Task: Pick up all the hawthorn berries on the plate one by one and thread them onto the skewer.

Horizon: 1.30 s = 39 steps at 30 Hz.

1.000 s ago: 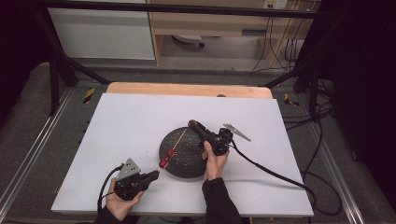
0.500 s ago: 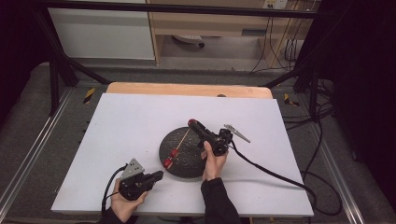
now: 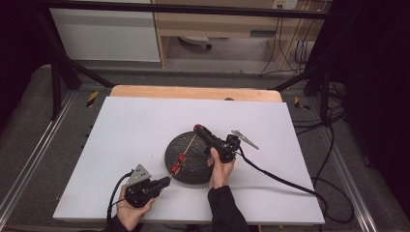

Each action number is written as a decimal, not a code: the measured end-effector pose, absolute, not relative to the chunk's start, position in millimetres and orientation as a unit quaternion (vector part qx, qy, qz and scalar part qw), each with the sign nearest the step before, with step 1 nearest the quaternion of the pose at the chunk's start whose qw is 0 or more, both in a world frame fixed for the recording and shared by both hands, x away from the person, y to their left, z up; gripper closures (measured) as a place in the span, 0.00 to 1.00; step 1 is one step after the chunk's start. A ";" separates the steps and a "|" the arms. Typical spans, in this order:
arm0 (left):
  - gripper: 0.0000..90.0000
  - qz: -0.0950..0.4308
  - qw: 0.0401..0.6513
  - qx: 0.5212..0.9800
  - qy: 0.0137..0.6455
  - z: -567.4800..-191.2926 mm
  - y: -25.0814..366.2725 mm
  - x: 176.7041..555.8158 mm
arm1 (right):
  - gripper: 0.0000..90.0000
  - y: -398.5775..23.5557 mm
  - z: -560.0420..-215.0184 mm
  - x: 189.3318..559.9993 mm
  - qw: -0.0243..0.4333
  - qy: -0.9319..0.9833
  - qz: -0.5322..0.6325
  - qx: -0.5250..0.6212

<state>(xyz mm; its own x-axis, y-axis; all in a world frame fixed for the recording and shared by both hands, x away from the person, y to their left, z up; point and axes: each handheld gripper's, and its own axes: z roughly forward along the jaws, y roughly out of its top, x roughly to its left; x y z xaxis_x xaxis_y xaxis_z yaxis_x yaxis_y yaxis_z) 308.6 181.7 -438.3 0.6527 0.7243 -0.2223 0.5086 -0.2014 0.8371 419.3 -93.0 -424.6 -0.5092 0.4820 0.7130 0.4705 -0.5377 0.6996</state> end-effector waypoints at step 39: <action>0.99 0.120 0.503 0.753 0.408 -420.0 152.1 338.9 | 0.70 -89.0 -428.7 406.7 -0.015 0.507 0.713 0.484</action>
<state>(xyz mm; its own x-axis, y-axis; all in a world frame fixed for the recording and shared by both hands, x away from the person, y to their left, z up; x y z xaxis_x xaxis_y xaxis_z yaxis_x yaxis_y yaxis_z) 338.9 152.1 -420.0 0.6385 0.7346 -0.2295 0.4935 -0.1620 0.8545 406.7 -89.0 -428.7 -0.5303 0.4697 0.7058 0.5122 -0.4860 0.7082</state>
